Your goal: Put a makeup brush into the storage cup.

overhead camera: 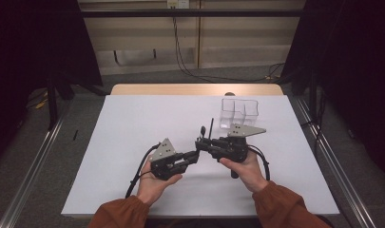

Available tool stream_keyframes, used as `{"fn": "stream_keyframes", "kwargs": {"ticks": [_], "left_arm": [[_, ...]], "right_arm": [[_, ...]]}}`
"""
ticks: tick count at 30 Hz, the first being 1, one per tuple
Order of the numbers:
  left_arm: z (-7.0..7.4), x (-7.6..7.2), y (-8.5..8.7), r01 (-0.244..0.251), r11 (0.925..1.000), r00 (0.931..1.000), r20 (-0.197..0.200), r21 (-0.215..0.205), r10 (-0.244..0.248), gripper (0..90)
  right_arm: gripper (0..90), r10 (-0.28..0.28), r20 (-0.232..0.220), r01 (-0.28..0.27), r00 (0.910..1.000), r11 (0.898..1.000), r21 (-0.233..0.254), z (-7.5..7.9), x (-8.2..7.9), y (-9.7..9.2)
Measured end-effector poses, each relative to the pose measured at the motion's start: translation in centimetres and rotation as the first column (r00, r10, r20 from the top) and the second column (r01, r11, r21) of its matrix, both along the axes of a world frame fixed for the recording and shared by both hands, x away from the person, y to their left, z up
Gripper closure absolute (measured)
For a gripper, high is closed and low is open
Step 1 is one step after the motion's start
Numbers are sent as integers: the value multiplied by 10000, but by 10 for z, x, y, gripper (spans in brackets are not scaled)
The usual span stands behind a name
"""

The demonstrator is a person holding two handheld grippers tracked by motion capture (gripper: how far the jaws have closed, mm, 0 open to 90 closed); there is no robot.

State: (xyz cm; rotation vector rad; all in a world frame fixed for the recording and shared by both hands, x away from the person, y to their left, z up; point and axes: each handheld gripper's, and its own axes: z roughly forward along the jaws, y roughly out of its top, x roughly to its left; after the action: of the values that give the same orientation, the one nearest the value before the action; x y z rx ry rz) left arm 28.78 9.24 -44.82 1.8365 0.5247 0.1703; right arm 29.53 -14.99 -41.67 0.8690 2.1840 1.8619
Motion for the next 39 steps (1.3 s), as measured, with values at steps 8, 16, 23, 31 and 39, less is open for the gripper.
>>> {"fn": "stream_keyframes", "kwargs": {"ticks": [8,16,23,31,39], "left_arm": [[-3,0,1,16,9999,9999,-108,-171,-17,720],[-2,-2,1,-83,9995,9998,-201,-298,77,654],[0,-2,4,-111,9994,9998,-137,-316,107,568],[0,-1,5,-517,9983,9985,-168,-266,513,423],[2,0,10,-856,9960,9963,21,-267,857,223]], "right_arm": [[791,191,43,-191,9998,9997,172,0,0,0],[792,215,146,-216,9997,9997,108,2,0,-1],[791,119,150,-122,9998,9998,176,3,1,-4],[791,26,262,-30,9997,9999,134,4,0,-7],[791,-106,343,109,9994,9999,-75,4,1,-11]]}}
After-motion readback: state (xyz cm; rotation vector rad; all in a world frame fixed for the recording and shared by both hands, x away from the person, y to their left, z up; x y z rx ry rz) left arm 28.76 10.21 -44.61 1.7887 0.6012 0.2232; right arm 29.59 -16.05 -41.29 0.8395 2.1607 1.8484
